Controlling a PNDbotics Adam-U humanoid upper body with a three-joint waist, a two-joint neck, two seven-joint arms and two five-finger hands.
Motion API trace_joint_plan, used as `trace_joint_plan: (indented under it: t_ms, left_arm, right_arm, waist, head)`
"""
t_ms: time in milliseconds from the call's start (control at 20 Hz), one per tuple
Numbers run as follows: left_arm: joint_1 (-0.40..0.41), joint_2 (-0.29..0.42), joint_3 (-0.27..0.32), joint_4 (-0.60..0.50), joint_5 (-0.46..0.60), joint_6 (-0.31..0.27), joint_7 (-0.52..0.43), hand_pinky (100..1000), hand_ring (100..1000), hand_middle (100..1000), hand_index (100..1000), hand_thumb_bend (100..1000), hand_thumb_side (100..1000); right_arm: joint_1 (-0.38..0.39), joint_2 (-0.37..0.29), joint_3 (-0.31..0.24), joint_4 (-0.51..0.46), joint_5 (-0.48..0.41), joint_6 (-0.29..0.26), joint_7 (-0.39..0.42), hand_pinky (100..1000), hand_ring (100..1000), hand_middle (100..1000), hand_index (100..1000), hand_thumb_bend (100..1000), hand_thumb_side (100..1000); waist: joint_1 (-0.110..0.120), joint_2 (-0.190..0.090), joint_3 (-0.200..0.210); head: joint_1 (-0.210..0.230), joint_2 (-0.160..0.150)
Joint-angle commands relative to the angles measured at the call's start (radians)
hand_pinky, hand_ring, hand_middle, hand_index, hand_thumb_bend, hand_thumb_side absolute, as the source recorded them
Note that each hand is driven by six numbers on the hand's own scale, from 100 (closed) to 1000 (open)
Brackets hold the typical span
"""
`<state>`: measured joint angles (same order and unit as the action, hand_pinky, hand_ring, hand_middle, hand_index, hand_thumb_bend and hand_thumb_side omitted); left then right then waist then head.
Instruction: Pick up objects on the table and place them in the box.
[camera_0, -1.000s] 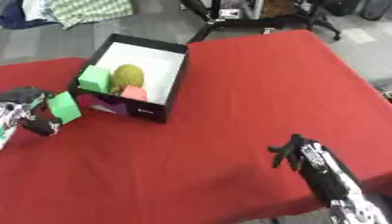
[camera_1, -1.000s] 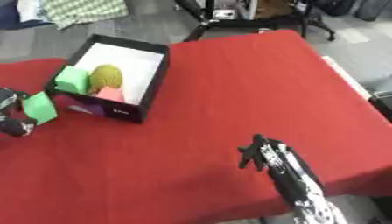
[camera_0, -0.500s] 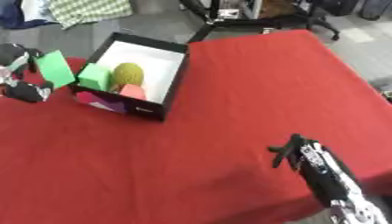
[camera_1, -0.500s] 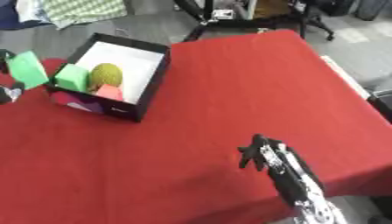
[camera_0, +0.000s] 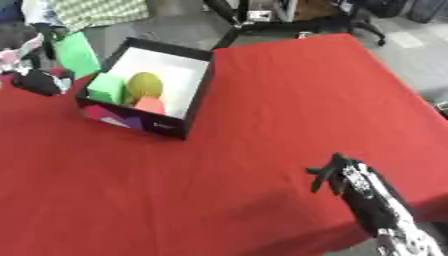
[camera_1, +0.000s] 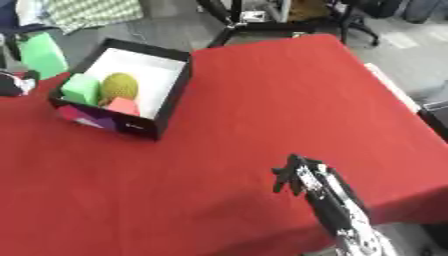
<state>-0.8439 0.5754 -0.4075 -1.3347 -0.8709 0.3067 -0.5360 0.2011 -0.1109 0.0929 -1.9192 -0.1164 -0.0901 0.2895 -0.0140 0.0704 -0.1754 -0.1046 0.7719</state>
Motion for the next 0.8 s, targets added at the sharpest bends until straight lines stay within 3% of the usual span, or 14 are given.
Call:
trace_joint_plan:
  t_ms: [50,150,250,300,350,400,450,500,550,650,800]
  left_arm:
    - [-0.047,-0.052,-0.019,0.036,-0.045,-0.012,0.025,734,580,638,856,100,291]
    - [-0.062,-0.090,-0.032,0.053,-0.068,-0.012,0.056,743,593,669,885,100,246]
    - [-0.071,-0.122,-0.047,0.066,-0.094,-0.006,0.096,760,635,723,918,100,395]
    - [-0.074,-0.135,-0.054,0.072,-0.109,-0.005,0.114,772,673,753,935,100,598]
    - [-0.075,-0.146,-0.061,0.079,-0.127,-0.003,0.132,778,690,765,938,100,653]
    - [-0.076,-0.155,-0.067,0.085,-0.147,-0.003,0.148,791,732,801,947,100,774]
    - [-0.076,-0.161,-0.073,0.090,-0.172,-0.004,0.163,792,735,804,948,100,782]
    - [-0.075,-0.167,-0.076,0.096,-0.196,-0.006,0.175,807,770,840,960,113,891]
    - [-0.072,-0.171,-0.079,0.104,-0.216,-0.006,0.183,813,781,852,965,127,940]
    - [-0.069,-0.175,-0.080,0.118,-0.248,-0.010,0.191,823,804,878,977,184,1000]
    - [-0.064,-0.174,-0.080,0.131,-0.300,-0.021,0.194,837,837,914,996,307,1000]
  right_arm:
    - [-0.011,-0.006,0.002,-0.009,-0.004,-0.002,0.005,832,446,207,470,100,751]
    - [-0.013,-0.005,0.003,-0.009,-0.006,-0.001,0.006,832,446,207,470,100,749]
    - [-0.015,-0.004,0.004,-0.009,-0.009,-0.001,0.007,832,446,207,470,100,745]
    - [-0.016,-0.004,0.005,-0.009,-0.010,-0.001,0.008,832,446,207,470,100,742]
    - [-0.017,-0.004,0.005,-0.009,-0.011,0.000,0.009,832,446,207,470,100,743]
    - [-0.018,-0.004,0.006,-0.009,-0.012,0.000,0.009,832,446,207,469,100,748]
    - [-0.018,-0.004,0.006,-0.009,-0.013,0.000,0.010,832,446,207,469,100,748]
    - [-0.019,-0.004,0.006,-0.009,-0.013,0.001,0.010,832,446,207,470,100,750]
    - [-0.020,-0.004,0.006,-0.009,-0.013,0.001,0.010,832,446,207,470,100,751]
    - [-0.020,-0.003,0.006,-0.009,-0.014,0.002,0.010,832,446,207,470,100,756]
    - [-0.020,-0.003,0.006,-0.009,-0.013,0.003,0.010,832,446,207,470,100,758]
  waist:
    - [-0.005,-0.010,-0.004]
    - [-0.007,-0.009,-0.006]
    - [-0.009,-0.009,-0.009]
    - [-0.009,-0.009,-0.010]
    - [-0.010,-0.008,-0.011]
    - [-0.010,-0.008,-0.012]
    - [-0.010,-0.007,-0.013]
    - [-0.010,-0.007,-0.013]
    - [-0.010,-0.006,-0.013]
    - [-0.009,-0.005,-0.014]
    - [-0.009,-0.004,-0.013]
  head:
    - [0.007,-0.002]
    - [0.012,-0.002]
    - [0.018,-0.002]
    - [0.019,-0.002]
    - [0.020,-0.002]
    - [0.021,-0.002]
    - [0.022,-0.002]
    - [0.022,-0.002]
    - [0.021,-0.002]
    - [0.019,-0.002]
    - [0.018,-0.002]
